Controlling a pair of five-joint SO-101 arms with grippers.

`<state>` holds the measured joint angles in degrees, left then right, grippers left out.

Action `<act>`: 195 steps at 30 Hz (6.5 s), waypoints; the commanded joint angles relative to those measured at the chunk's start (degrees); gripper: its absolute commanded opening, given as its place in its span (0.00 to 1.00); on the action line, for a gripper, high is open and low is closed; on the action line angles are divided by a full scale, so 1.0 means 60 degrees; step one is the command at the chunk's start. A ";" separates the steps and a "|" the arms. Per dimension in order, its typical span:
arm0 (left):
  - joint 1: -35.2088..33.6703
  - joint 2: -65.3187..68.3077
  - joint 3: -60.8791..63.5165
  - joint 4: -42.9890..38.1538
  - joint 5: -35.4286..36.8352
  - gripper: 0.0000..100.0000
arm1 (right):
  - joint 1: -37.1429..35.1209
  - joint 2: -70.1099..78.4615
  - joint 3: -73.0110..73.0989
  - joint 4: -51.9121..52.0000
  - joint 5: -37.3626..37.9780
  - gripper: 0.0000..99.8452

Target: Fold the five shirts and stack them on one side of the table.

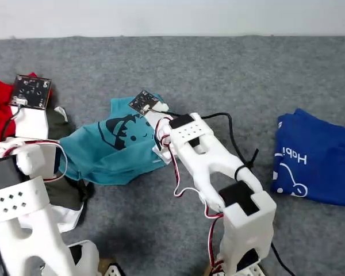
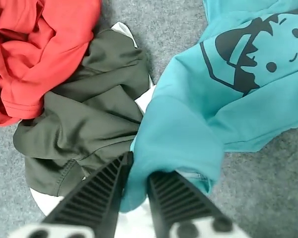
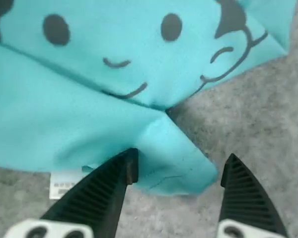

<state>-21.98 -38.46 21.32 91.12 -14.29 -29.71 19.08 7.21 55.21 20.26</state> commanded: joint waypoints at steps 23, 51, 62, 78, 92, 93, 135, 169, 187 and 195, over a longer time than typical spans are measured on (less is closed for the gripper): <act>-0.0015 -0.0161 0.0755 -0.0484 -0.0073 0.01 | -0.0154 0.2747 -0.4923 0.4535 0.0073 0.28; 0.0000 -0.0161 0.0755 -0.0484 -0.0073 0.01 | 0.0696 0.4549 -1.0799 0.7978 0.0557 0.01; 0.0015 -0.0161 0.0755 -0.0484 -0.0103 0.01 | 0.0769 0.1355 -0.5392 0.7949 0.0821 0.01; 0.0015 -0.0147 0.0828 -0.0469 -0.0117 0.02 | 0.0725 -0.1590 -0.1626 0.7963 0.0117 0.25; 0.0073 -0.0220 0.1839 -0.0894 -0.0132 0.02 | -0.0755 -0.0359 -0.1656 0.7626 -0.0410 0.25; 0.0073 -0.0220 0.1839 -0.0894 -0.0132 0.02 | -0.0667 -0.0110 -0.1656 0.7451 -0.0410 0.25; 0.0073 -0.0220 0.0916 -0.0821 -0.0132 0.02 | 0.0330 -0.2733 -0.2549 0.7949 0.0952 0.03; 0.0073 -0.0220 0.0960 -0.0879 -0.0132 0.02 | -0.1150 -0.0930 0.0908 0.7626 0.0117 0.17; 0.0073 -0.0161 0.0974 -0.0894 -0.0103 0.02 | -0.2527 0.1092 0.0894 0.6161 -0.0615 0.22; 0.0073 -0.0161 0.0974 -0.0894 -0.0103 0.02 | -0.2484 0.1546 0.0615 0.5399 -0.0264 0.04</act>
<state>-21.98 -38.46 28.97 87.16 -14.64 -43.87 27.16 12.66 90.29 17.01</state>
